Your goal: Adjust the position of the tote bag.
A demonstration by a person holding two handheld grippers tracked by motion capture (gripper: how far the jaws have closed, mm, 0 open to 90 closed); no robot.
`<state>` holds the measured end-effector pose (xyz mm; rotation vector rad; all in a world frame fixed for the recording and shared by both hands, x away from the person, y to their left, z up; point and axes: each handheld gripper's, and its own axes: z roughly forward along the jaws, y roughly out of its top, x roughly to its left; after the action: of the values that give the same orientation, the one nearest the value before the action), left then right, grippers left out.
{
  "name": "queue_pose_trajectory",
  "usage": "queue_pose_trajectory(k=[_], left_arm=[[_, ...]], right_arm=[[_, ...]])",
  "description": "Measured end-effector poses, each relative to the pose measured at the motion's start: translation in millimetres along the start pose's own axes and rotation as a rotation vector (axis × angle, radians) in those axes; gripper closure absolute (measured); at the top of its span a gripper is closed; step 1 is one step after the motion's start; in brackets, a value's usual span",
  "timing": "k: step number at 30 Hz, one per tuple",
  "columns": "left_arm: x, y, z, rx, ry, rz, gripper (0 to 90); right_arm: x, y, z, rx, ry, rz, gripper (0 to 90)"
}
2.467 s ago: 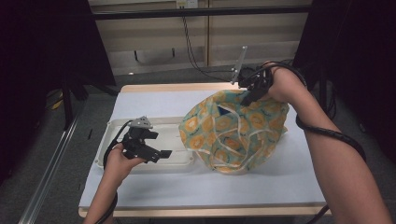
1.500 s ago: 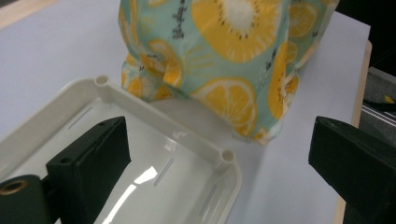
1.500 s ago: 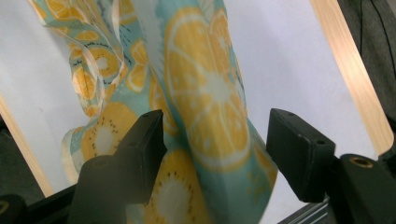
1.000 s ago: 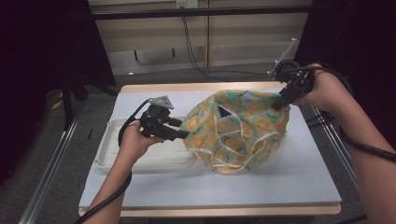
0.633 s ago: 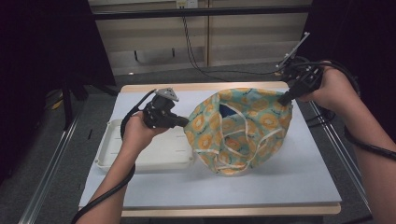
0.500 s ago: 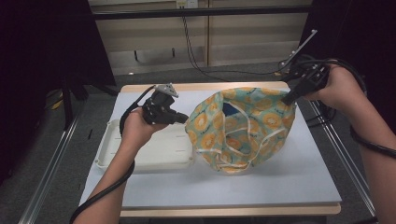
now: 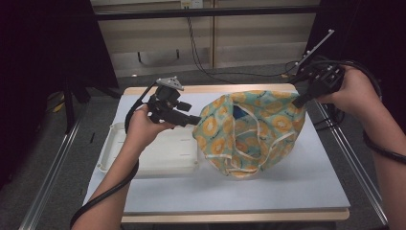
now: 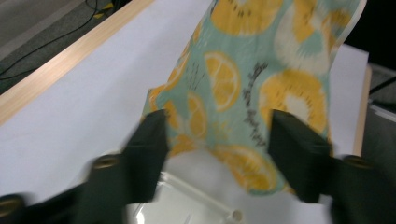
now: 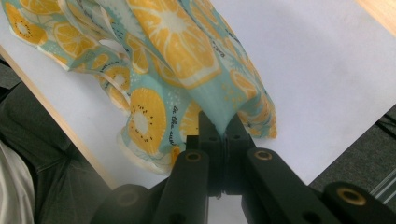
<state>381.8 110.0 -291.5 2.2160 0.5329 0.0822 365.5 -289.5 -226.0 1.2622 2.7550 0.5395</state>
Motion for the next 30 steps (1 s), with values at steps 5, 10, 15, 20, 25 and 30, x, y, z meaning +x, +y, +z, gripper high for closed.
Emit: queue_pose_trajectory(k=[5, 10, 15, 20, 25, 30], left_arm=[[-14.9, 2.3, 10.8, 0.01, -0.012, 0.071, 9.9], [-18.4, 1.8, 29.6, 0.074, 0.024, 0.138, 33.3], [-15.4, 2.4, 29.8, 0.073, 0.024, 0.148, 90.0], [-8.5, 17.1, 19.6, 0.089, 0.032, 0.138, 90.0], [-6.9, 30.0, 12.7, 0.05, 0.024, 0.122, 90.0], [-25.8, 37.1, 18.9, -0.014, 0.014, 0.107, 26.9]], right_arm=[[1.6, -0.7, 5.0, 0.009, 0.002, -0.002, 89.3], [1.8, 0.2, 7.9, -0.002, -0.001, 0.0, 89.1], [0.3, -1.0, 9.9, -0.006, 0.008, 0.0, 89.3], [-6.2, -0.9, 2.7, -0.025, 0.014, -0.004, 89.4], [-12.2, -3.9, -1.8, -0.043, 0.021, 0.022, 89.5], [-8.6, -5.2, 2.8, -0.035, 0.025, 0.007, 89.2]])
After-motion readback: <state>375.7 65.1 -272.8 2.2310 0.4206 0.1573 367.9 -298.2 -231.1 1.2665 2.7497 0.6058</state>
